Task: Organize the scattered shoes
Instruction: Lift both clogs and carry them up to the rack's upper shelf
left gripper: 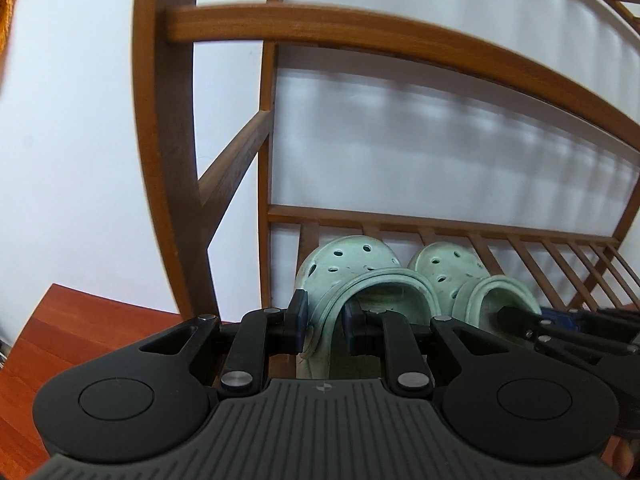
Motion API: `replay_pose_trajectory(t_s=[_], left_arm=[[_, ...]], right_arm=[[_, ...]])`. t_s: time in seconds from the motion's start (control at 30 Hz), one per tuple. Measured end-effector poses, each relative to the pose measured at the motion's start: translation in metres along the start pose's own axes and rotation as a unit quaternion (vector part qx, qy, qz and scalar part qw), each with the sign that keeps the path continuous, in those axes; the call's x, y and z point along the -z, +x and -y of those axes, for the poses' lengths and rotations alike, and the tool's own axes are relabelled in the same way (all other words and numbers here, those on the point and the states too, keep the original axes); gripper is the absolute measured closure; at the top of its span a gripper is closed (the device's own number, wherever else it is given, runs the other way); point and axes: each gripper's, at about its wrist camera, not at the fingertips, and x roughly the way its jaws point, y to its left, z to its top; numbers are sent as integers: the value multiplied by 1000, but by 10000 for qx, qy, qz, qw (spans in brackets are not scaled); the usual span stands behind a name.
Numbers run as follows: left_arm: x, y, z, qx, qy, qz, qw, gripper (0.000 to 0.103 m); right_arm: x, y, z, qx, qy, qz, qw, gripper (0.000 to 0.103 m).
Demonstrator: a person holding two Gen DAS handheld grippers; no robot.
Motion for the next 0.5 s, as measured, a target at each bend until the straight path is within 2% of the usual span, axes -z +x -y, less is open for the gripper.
replay_pose_trajectory(t_s=[0.27, 0.37, 0.43, 0.5], left_arm=[[2, 13, 7, -49, 146, -23, 9999, 80], [3, 14, 12, -37, 243, -46, 9997, 70], [3, 13, 17, 14, 277, -66, 9996, 57], [2, 14, 17, 47, 316, -82, 9995, 46]], right_arm=[[0, 17, -9, 105, -15, 30, 9999, 88], [0, 18, -10, 100, -21, 45, 9999, 86], [-1, 18, -10, 92, -29, 41, 9999, 85], [0, 16, -10, 91, -57, 35, 9999, 80]])
